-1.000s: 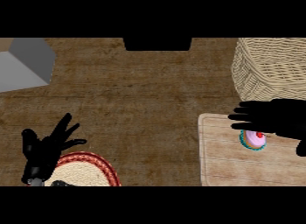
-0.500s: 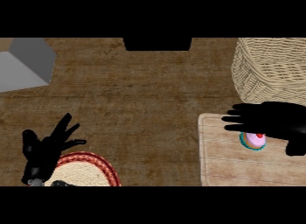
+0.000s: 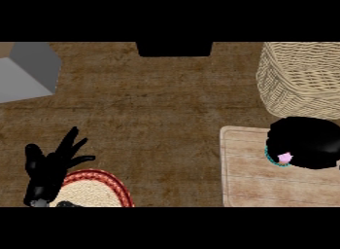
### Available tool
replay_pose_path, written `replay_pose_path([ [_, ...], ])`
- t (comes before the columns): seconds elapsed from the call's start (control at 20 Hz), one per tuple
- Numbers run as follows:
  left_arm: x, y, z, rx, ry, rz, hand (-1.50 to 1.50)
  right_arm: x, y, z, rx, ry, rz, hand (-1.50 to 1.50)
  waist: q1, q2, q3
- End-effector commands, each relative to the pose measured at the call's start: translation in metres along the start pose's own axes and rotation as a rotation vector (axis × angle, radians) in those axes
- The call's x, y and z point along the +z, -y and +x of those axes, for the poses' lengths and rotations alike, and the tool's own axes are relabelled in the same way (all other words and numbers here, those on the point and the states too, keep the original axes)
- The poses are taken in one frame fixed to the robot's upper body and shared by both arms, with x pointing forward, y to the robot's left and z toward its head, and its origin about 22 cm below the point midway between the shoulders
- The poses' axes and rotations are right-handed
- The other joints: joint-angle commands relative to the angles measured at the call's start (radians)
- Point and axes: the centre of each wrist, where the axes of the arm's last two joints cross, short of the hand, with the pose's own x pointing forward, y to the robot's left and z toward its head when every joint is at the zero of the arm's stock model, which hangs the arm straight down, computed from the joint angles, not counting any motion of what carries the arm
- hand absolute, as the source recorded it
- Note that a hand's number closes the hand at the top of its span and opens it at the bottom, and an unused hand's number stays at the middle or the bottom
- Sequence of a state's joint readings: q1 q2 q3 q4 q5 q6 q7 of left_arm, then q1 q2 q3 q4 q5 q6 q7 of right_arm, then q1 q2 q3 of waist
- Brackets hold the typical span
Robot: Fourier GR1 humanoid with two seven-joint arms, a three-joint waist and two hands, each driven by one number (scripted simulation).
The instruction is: Pick the cupcake from the cutting board and place it in the basket
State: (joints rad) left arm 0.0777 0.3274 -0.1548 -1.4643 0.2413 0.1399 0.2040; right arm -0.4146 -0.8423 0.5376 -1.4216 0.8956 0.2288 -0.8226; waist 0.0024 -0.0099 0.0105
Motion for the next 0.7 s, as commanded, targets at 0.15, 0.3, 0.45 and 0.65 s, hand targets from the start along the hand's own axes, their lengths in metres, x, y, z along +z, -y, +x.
replay_pose_path([
  [0.15, 0.007, -0.014, -0.026, -0.031, -0.132, 0.014, 0.0, -0.032, -0.014, 0.01, -0.016, -0.124, -0.035, 1.5, 0.001, 0.01, -0.011],
  [0.3, 0.012, -0.018, -0.034, -0.021, -0.144, 0.059, 0.0, -0.028, -0.039, 0.01, -0.227, -0.461, -0.027, 1.5, -0.05, 0.003, -0.014],
  [0.45, 0.019, -0.024, -0.034, -0.004, -0.139, 0.083, 0.0, -0.036, -0.062, 0.018, -0.382, -0.702, -0.054, 1.5, -0.076, -0.001, -0.015],
  [0.65, 0.02, -0.016, -0.033, -0.02, -0.155, 0.066, 0.0, -0.075, -0.029, 0.047, -0.383, -0.855, -0.142, 1.5, -0.059, -0.004, -0.015],
])
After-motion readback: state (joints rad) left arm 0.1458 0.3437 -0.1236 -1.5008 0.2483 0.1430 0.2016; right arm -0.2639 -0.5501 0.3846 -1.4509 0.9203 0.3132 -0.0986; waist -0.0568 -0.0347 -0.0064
